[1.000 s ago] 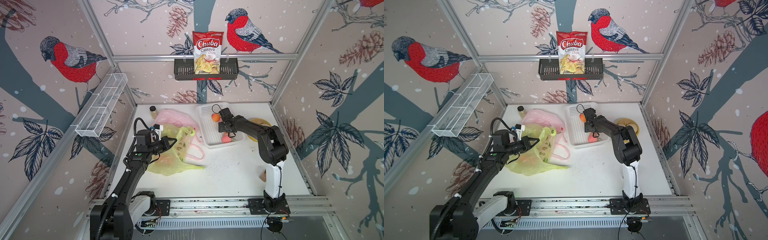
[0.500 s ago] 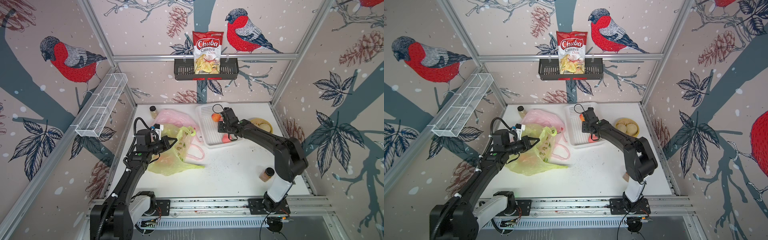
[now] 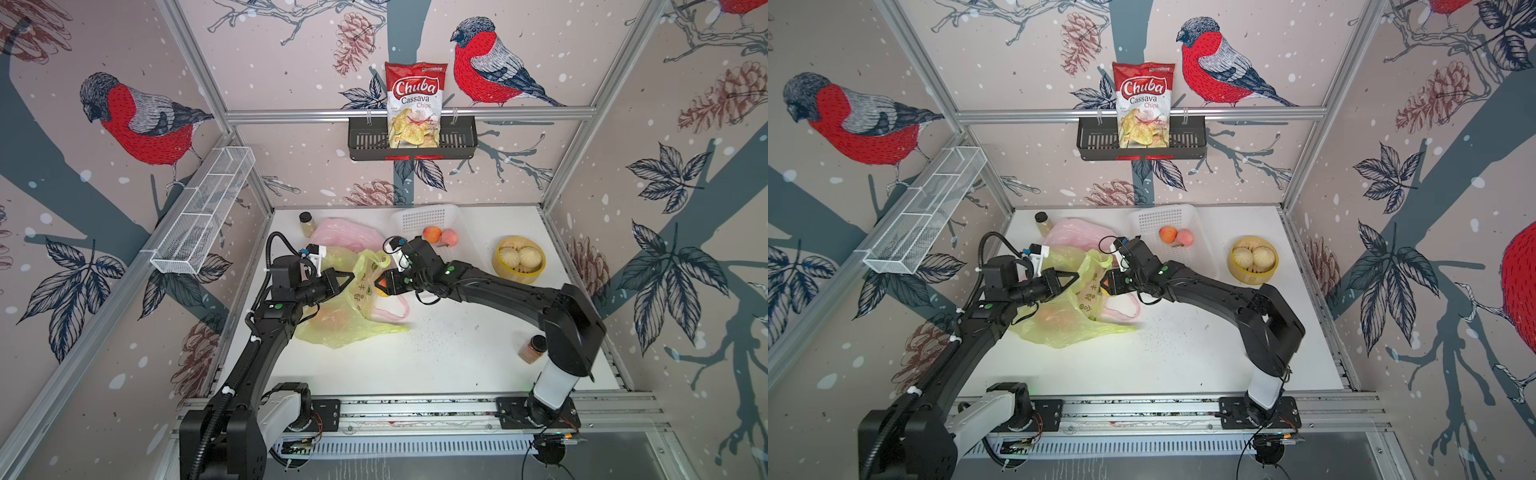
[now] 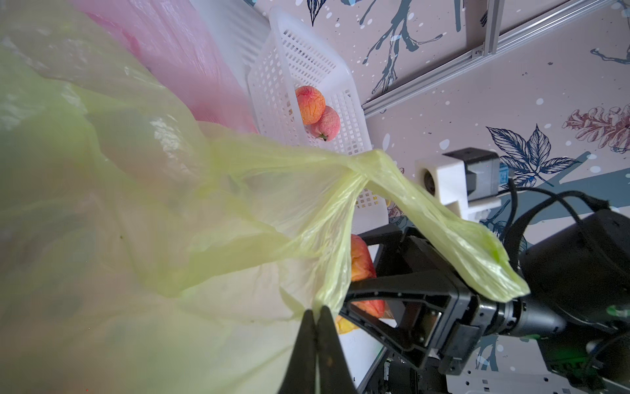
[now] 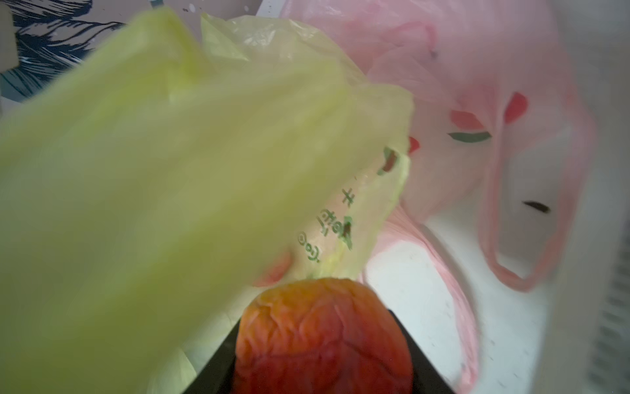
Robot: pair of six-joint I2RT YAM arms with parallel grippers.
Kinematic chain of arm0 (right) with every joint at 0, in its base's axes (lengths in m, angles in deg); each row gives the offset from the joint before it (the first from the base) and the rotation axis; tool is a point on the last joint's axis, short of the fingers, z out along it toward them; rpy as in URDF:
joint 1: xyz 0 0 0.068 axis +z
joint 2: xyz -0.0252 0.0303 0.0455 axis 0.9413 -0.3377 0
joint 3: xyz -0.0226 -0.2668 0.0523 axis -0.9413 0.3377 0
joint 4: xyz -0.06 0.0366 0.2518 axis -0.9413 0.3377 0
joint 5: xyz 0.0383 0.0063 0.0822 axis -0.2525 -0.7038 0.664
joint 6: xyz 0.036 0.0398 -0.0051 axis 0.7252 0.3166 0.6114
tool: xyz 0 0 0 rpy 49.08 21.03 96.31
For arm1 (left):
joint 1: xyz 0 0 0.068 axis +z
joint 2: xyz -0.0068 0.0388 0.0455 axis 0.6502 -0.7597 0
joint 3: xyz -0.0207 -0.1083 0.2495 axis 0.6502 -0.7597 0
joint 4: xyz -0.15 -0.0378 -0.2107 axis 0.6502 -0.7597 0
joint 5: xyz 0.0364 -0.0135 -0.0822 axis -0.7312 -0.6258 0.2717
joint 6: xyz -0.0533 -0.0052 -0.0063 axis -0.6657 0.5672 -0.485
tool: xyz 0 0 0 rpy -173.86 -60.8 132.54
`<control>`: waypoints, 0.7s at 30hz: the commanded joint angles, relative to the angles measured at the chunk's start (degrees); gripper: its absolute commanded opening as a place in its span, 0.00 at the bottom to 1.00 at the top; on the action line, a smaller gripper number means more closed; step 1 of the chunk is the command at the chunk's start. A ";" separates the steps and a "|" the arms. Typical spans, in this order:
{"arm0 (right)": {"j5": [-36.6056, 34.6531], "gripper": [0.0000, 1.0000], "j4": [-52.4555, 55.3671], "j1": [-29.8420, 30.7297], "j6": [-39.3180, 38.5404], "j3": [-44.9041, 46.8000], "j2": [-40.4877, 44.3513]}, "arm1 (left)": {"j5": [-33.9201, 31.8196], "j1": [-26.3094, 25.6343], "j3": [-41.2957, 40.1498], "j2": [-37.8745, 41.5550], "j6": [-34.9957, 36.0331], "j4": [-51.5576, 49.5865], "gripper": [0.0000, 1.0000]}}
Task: Place the peach into a plastic bag & tie a knot
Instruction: Place the peach in the plastic bag.
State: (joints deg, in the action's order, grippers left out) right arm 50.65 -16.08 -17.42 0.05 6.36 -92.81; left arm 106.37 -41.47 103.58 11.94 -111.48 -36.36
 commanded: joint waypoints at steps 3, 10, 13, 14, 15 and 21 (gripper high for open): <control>7.13 0.43 -3.24 -0.06 5.23 -9.29 -10.67 | 0.65 0.04 0.20 0.47 -0.50 2.05 0.00; 3.58 0.56 -4.51 -1.37 13.74 -16.67 -20.85 | -0.92 0.05 0.52 -0.95 -0.29 2.49 0.00; 3.48 0.68 -6.64 -1.88 16.50 -16.57 -22.43 | -1.35 0.09 1.06 -1.85 0.25 2.44 0.00; 3.91 0.73 -7.09 -1.80 16.67 -16.72 -22.59 | -1.52 0.09 1.06 -2.06 0.51 2.49 0.00; 4.83 0.78 -8.00 -1.82 17.07 -16.62 -22.68 | -1.71 0.05 0.96 -2.40 0.66 2.43 0.00; 13.26 0.90 -13.68 -0.93 17.15 -14.67 -20.78 | -4.11 0.20 0.49 -3.57 2.68 1.13 0.00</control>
State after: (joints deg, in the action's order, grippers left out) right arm 58.57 -24.84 -18.76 16.42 -9.22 -115.13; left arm 104.10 -41.47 104.06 8.58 -110.74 -36.38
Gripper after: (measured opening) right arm 0.907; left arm 0.047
